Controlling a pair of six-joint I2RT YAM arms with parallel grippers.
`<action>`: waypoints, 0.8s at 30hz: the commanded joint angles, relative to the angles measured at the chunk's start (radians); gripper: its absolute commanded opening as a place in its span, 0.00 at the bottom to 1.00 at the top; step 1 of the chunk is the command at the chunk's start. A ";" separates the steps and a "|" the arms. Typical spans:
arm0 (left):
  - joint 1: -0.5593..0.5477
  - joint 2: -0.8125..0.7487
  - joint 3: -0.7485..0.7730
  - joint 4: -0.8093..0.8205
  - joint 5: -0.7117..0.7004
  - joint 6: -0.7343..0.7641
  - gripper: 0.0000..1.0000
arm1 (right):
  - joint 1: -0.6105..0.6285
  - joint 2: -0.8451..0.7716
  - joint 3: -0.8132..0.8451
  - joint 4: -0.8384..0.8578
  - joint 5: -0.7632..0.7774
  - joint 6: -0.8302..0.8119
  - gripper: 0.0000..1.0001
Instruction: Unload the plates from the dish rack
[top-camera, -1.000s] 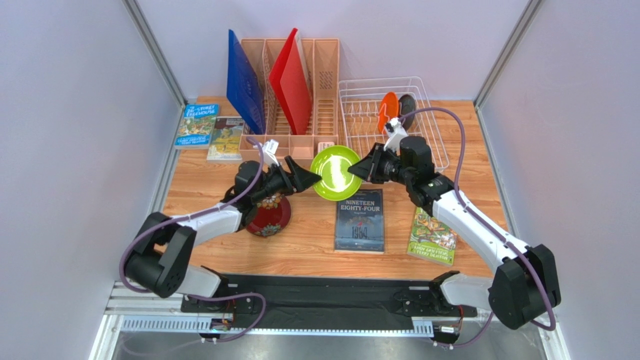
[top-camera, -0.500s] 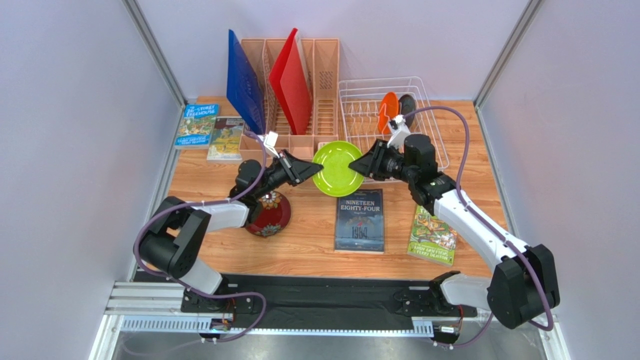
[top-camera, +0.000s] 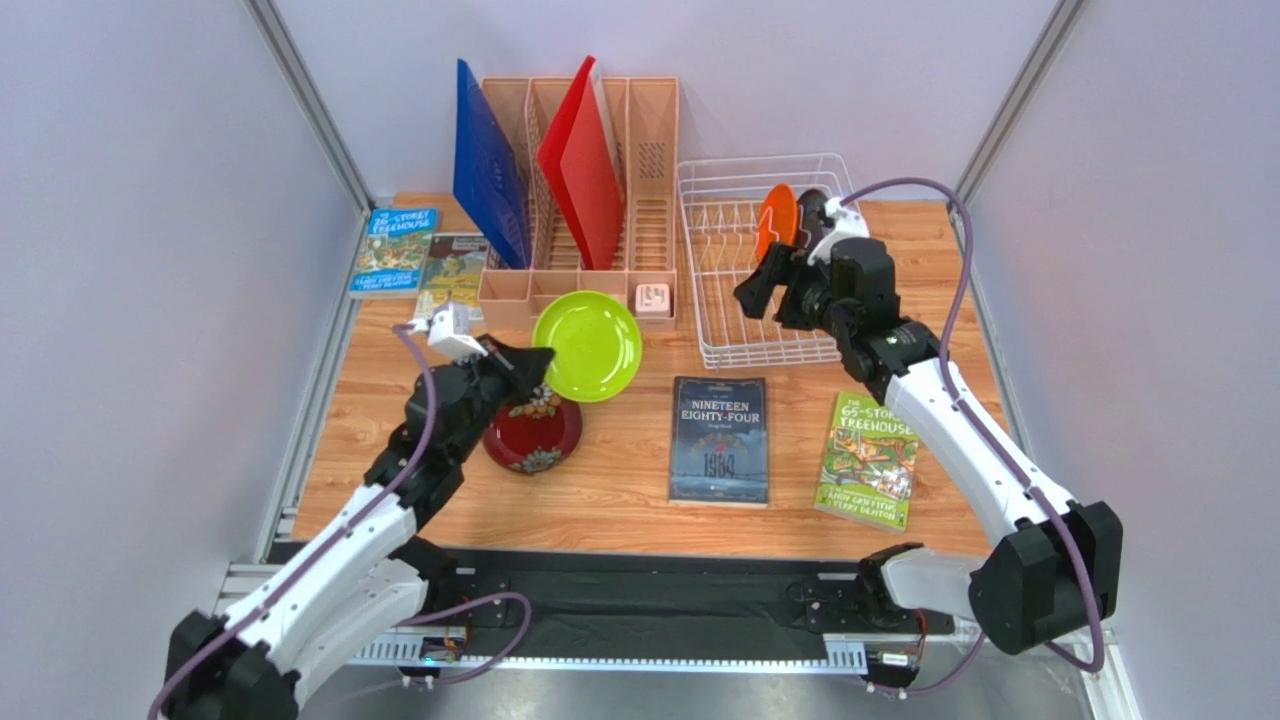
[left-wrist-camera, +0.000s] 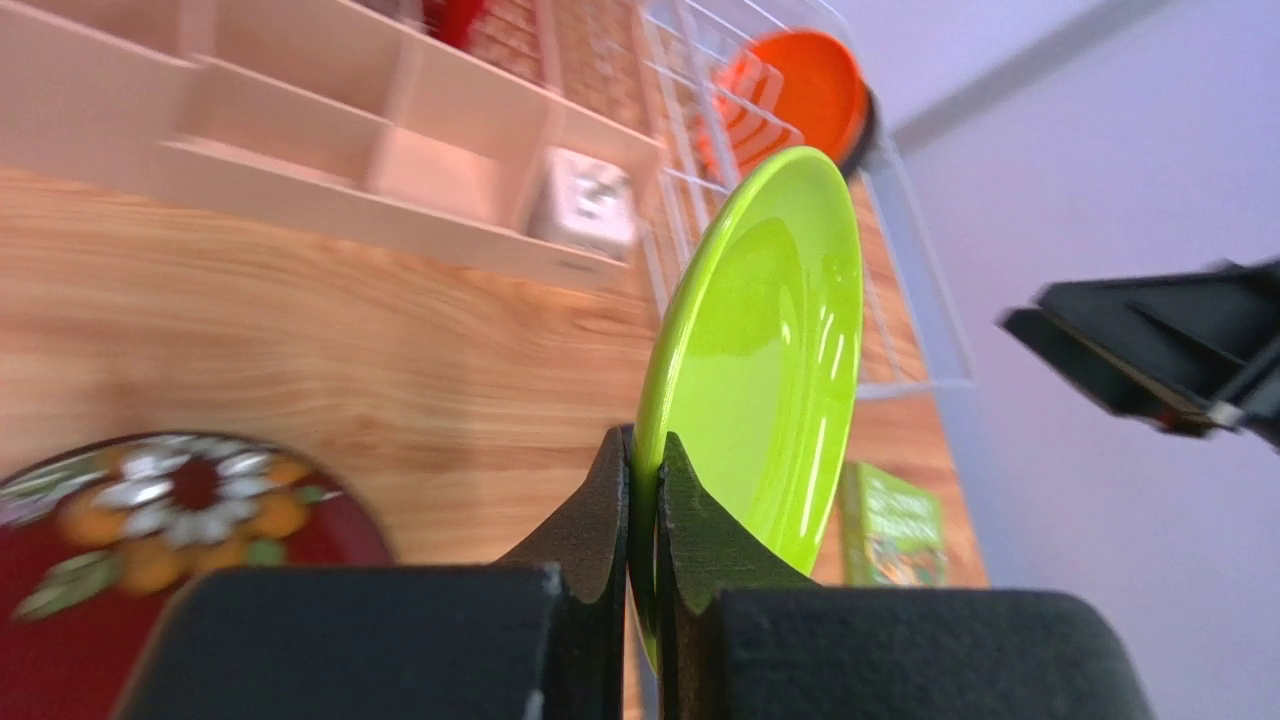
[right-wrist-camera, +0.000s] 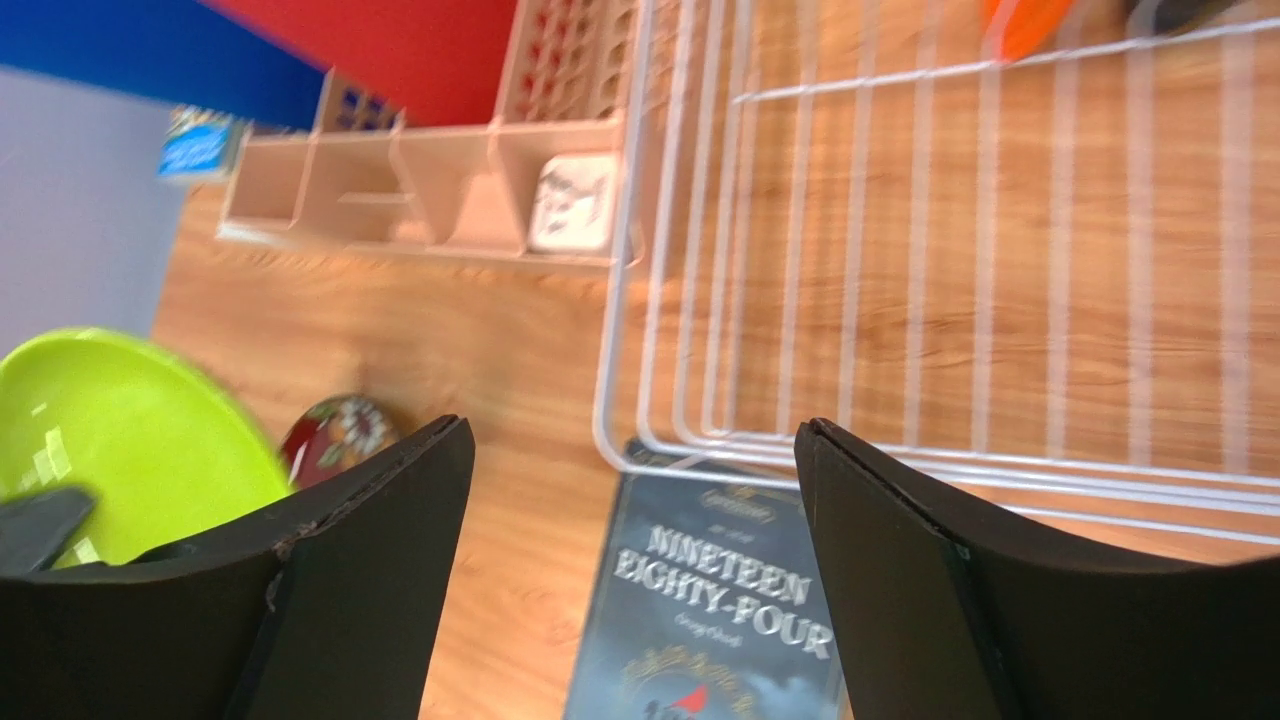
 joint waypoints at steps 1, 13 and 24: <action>0.003 -0.168 -0.044 -0.368 -0.282 0.046 0.00 | -0.063 0.035 0.126 -0.067 0.160 -0.088 0.85; 0.003 -0.225 -0.208 -0.452 -0.418 -0.114 0.00 | -0.139 0.374 0.487 -0.135 0.354 -0.150 0.84; 0.003 -0.197 -0.234 -0.440 -0.429 -0.151 0.29 | -0.166 0.629 0.749 -0.204 0.355 -0.199 0.84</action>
